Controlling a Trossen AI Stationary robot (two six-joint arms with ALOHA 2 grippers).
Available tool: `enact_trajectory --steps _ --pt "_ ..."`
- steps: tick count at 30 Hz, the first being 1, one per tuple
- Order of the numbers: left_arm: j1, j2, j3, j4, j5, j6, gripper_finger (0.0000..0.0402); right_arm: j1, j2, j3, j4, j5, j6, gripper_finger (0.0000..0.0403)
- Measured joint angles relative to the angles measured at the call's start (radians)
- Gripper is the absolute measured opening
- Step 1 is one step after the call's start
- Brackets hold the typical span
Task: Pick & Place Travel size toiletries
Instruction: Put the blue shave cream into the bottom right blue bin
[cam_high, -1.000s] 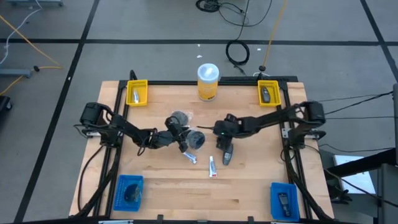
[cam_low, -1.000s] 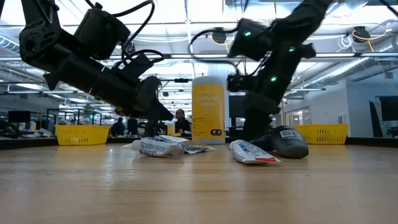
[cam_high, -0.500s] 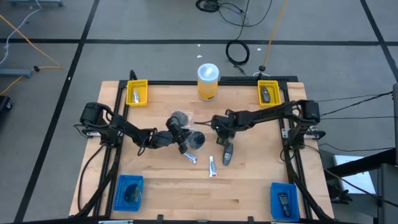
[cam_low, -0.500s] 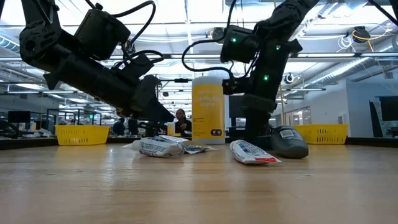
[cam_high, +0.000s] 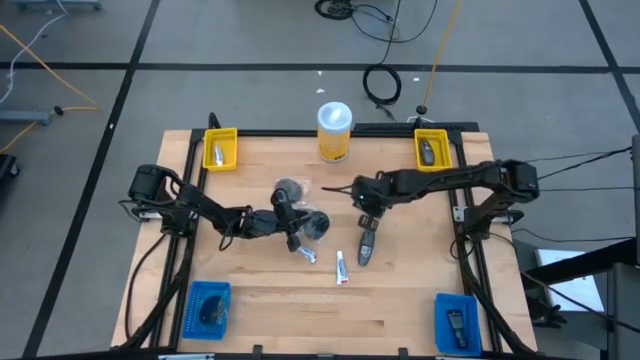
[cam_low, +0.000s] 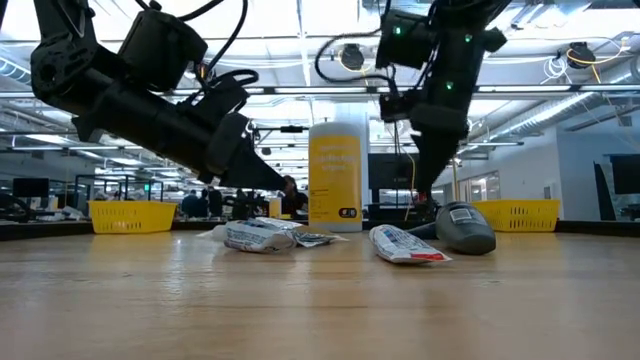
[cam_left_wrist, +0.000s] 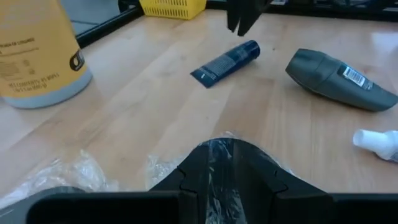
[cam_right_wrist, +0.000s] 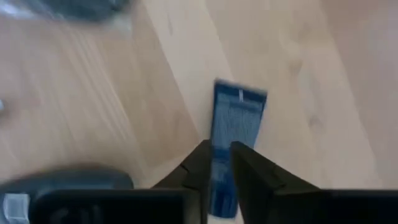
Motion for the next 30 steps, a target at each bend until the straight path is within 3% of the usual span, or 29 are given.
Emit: enact_trajectory --steps 9,14,19,30 --pt "0.0 0.0 0.0 0.019 0.0 0.027 0.0074 -0.057 0.018 -0.117 0.088 -0.095 0.019 0.0216" --pt "0.0 0.0 0.0 0.019 0.0 0.027 0.0074 -0.08 0.024 -0.171 0.178 -0.13 0.022 0.0259" --pt "0.0 0.0 0.0 0.019 0.0 0.028 0.0074 -0.083 0.027 -0.212 0.263 -0.129 -0.006 0.0239" --pt "0.0 0.0 0.0 0.015 0.0 0.035 0.0074 -0.084 0.015 -0.232 0.278 -0.125 -0.011 0.0107"
